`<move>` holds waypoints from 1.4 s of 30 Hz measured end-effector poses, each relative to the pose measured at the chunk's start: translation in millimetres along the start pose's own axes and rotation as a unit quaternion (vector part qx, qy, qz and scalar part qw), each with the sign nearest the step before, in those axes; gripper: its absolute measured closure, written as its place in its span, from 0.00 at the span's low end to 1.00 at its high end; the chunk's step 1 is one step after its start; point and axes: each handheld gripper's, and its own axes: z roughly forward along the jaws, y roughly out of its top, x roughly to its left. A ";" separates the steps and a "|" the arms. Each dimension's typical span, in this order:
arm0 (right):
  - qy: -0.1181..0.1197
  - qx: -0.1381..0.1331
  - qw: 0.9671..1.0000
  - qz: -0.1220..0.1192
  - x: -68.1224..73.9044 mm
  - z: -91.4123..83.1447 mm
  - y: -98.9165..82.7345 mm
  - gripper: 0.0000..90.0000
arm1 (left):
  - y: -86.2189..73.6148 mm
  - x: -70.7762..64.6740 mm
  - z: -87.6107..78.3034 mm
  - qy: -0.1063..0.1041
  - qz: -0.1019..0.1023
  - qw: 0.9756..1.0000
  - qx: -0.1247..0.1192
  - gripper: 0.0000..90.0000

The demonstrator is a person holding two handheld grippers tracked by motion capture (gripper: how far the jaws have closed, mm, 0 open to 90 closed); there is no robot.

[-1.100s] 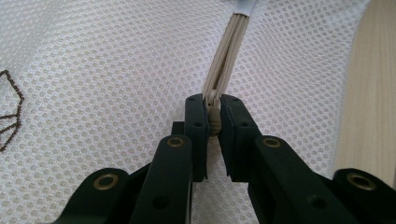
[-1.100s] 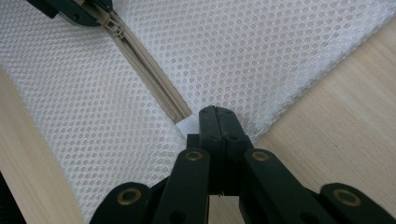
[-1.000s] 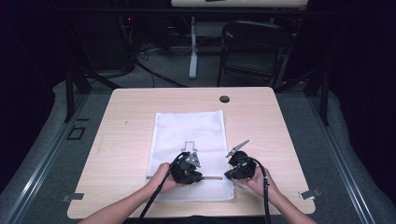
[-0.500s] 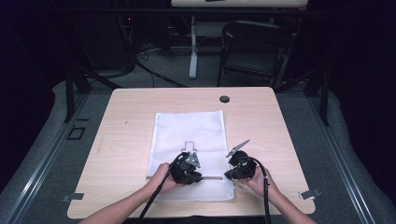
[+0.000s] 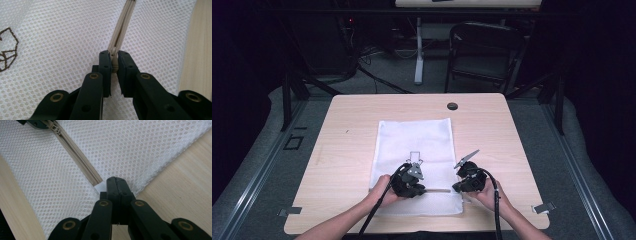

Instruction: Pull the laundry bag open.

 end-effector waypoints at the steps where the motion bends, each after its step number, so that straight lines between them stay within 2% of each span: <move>1: 0.000 0.000 1.000 0.000 0.1 0.1 0.0 1.00 | 0.1 -0.3 -0.2 0.001 0.001 1.000 0.000 0.92; 3: 0.000 0.000 1.000 0.000 0.1 0.0 0.0 1.00 | -0.7 -1.3 -1.2 0.004 0.007 1.000 -0.001 0.92; 7: -0.003 -0.002 1.000 0.001 0.0 0.2 -0.3 1.00 | -2.8 -0.1 -1.3 0.001 0.000 1.000 -0.002 0.92; 15: -0.006 -0.002 1.000 -0.004 -0.1 0.4 -0.4 1.00 | -2.9 -1.8 -1.8 0.006 0.005 1.000 0.002 0.92; 17: 0.000 -0.002 1.000 -0.001 0.3 0.2 -0.1 1.00 | -3.0 -1.6 -1.7 0.005 0.006 1.000 0.003 0.92; 19: -0.005 -0.001 1.000 -0.001 0.6 0.2 -0.2 1.00 | -3.2 -1.5 -2.0 0.005 0.009 1.000 0.007 0.92; 21: -0.005 -0.002 1.000 0.001 0.5 0.2 -0.5 1.00 | -5.9 -0.3 -3.7 0.019 0.014 1.000 0.018 0.92; 22: -0.009 -0.005 1.000 0.000 0.2 0.7 -1.1 1.00 | -9.9 3.3 -7.2 0.017 0.007 1.000 0.019 0.92; 23: -0.009 0.001 1.000 -0.005 -0.4 -0.1 -0.7 1.00 | -18.3 9.7 -13.3 0.017 -0.012 1.000 0.014 0.92; 25: 0.000 -0.001 1.000 -0.002 0.1 0.2 0.0 1.00 | -26.0 14.4 -18.6 0.017 -0.027 0.999 0.009 0.92; 27: -0.005 0.003 1.000 -0.003 -0.1 0.1 0.6 1.00 | -31.5 15.9 -22.0 0.016 -0.036 0.999 0.005 0.91; 30: -0.007 0.005 1.000 -0.003 0.6 0.2 1.3 1.00 | -31.7 12.6 -21.1 0.017 -0.029 0.999 0.011 0.91; 42: -0.005 0.005 1.000 -0.003 0.1 0.1 1.1 1.00 | -33.0 10.7 -24.0 0.013 -0.031 0.999 0.009 0.91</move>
